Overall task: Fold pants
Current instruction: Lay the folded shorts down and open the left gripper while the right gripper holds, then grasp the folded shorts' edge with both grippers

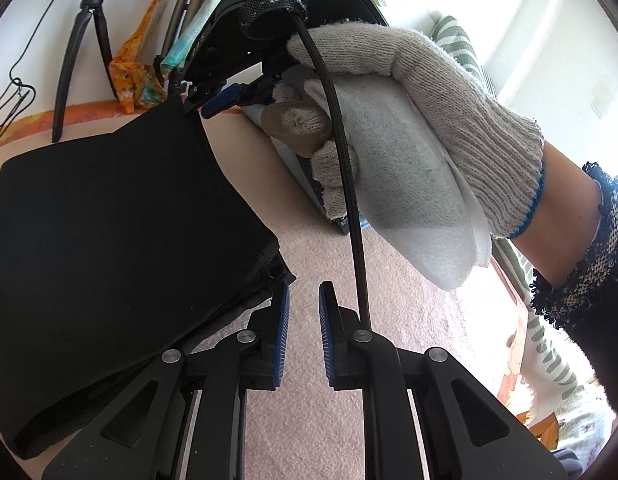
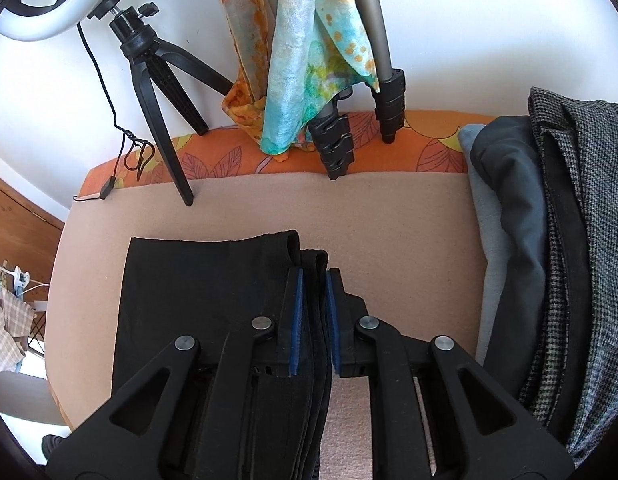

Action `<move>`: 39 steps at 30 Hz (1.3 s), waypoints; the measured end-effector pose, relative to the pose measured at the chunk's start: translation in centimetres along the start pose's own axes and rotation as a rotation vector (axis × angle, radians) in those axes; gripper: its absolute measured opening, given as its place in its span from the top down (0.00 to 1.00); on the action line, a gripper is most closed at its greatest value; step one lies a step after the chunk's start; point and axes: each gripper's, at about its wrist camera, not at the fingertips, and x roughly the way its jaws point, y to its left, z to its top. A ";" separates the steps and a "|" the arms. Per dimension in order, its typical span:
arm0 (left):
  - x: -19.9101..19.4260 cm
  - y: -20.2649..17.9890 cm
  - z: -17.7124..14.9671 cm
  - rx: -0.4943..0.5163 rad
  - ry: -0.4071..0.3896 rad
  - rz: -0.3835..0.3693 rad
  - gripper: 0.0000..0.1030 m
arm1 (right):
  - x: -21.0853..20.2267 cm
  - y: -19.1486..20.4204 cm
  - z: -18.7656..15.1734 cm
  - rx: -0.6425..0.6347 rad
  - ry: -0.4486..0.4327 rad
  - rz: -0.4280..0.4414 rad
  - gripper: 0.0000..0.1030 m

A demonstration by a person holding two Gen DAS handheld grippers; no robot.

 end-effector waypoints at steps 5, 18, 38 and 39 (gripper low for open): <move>-1.8 0.8 0.2 -0.011 0.002 -0.027 0.86 | -1.8 -0.4 -0.8 0.025 -0.035 0.020 0.74; -8.7 5.3 1.1 -0.056 -0.020 -0.040 0.71 | -7.2 -0.5 -8.0 0.164 -0.098 0.115 0.50; -9.4 25.7 5.3 -0.495 0.025 -0.048 0.54 | -3.9 -2.0 -13.7 0.279 0.025 0.192 0.48; -8.9 26.1 5.3 -0.505 0.024 -0.052 0.54 | -3.8 -2.2 -13.8 0.283 0.029 0.203 0.48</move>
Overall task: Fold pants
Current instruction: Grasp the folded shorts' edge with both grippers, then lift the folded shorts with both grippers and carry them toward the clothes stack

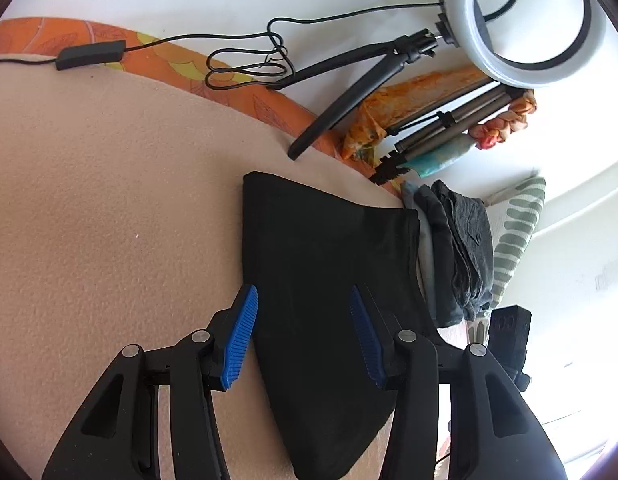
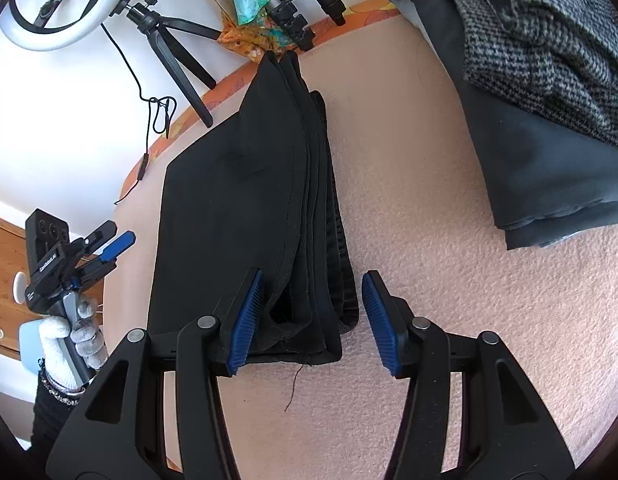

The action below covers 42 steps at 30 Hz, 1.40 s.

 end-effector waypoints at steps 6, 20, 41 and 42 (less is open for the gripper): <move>2.3 1.6 1.5 -0.059 -0.007 -0.016 0.54 | 0.3 -1.5 -0.3 0.058 0.016 0.071 0.48; 4.7 2.7 3.5 -0.050 -0.002 -0.027 0.54 | 1.1 -1.2 -0.5 0.014 -0.012 0.145 0.40; 6.8 0.9 4.8 0.005 -0.095 0.037 0.93 | 1.5 0.3 -1.8 0.015 -0.039 0.152 0.67; 6.8 0.7 4.7 0.015 -0.105 0.051 0.94 | 1.4 0.3 -1.8 0.016 -0.039 0.148 0.68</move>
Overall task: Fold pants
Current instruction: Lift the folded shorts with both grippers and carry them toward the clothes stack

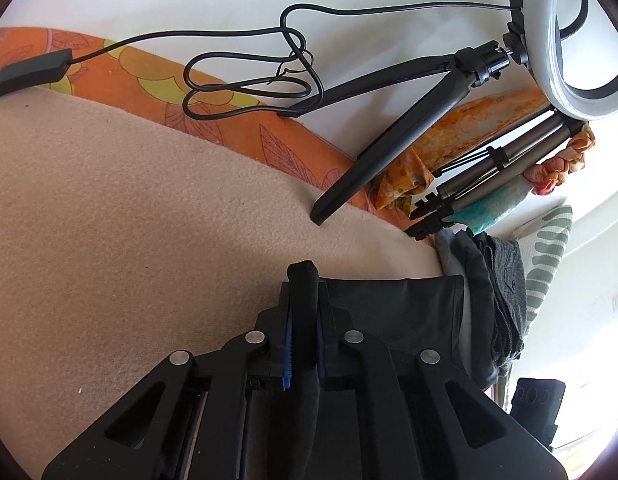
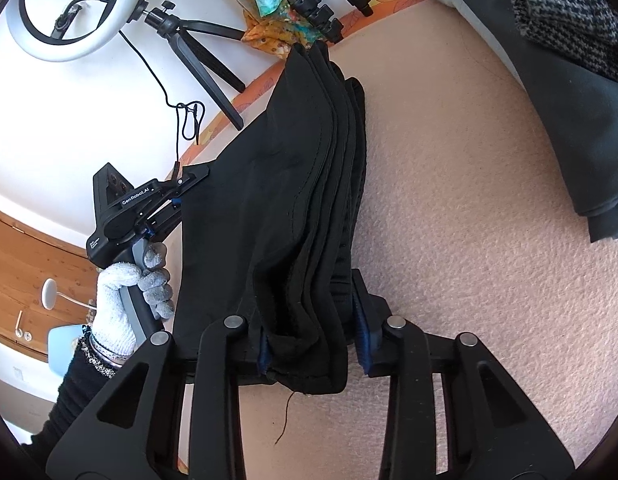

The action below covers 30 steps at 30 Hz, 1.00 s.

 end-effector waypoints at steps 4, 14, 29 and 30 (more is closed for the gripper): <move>-0.7 -0.8 -0.1 0.054 -0.045 0.031 0.95 | -0.6 0.1 0.1 0.003 -0.015 -0.012 0.71; -2.4 -4.3 0.0 0.202 -0.110 0.085 0.96 | -2.5 1.6 0.7 -0.007 -0.065 -0.035 0.81; -6.1 -9.0 0.4 0.328 -0.175 0.051 0.96 | -4.9 4.8 0.4 -0.101 -0.125 -0.059 0.87; -6.5 -9.5 0.5 0.329 -0.183 0.042 0.96 | -5.1 5.1 0.4 -0.111 -0.131 -0.064 0.87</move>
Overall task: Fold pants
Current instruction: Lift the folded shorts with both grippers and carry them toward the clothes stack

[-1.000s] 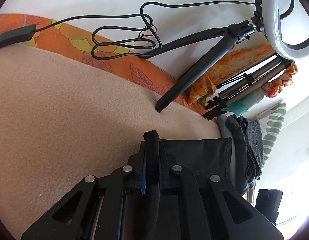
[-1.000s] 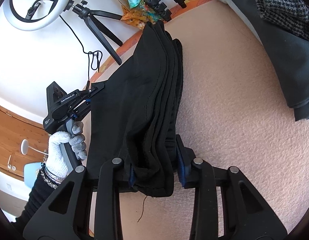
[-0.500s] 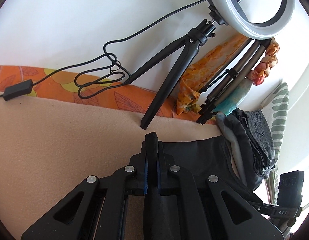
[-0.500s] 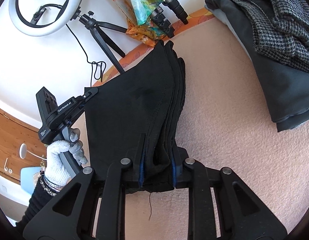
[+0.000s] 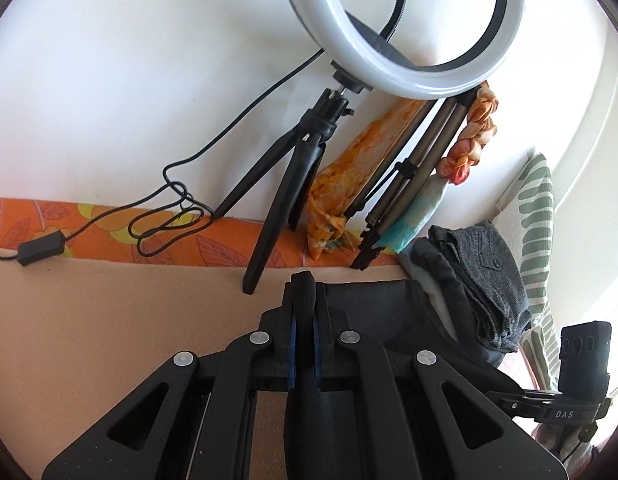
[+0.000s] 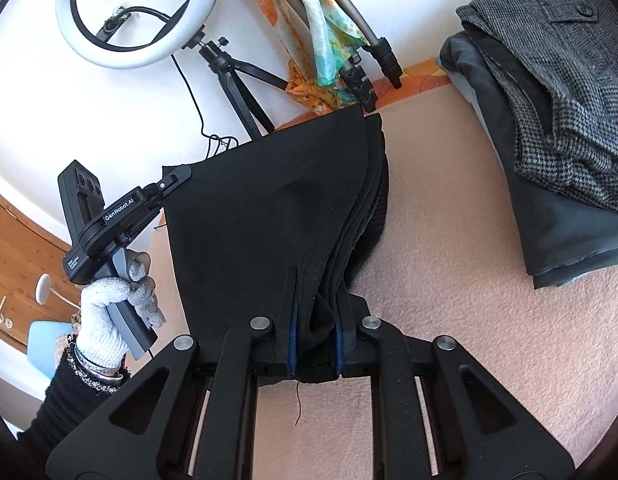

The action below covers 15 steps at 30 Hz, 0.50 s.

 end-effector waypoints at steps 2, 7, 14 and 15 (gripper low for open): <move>-0.8 -0.8 0.7 0.011 -0.017 -0.010 0.96 | -0.6 0.6 0.1 -0.021 -0.011 -0.008 0.87; -2.4 -3.4 2.3 0.050 -0.052 -0.039 0.96 | -2.9 1.7 0.4 -0.059 -0.056 -0.023 0.87; -3.6 -7.6 4.5 0.098 -0.098 -0.094 0.96 | -7.8 2.4 1.2 -0.121 -0.126 -0.064 0.87; -3.6 -8.3 4.8 0.106 -0.101 -0.102 0.96 | -8.5 2.3 1.4 -0.126 -0.135 -0.070 0.87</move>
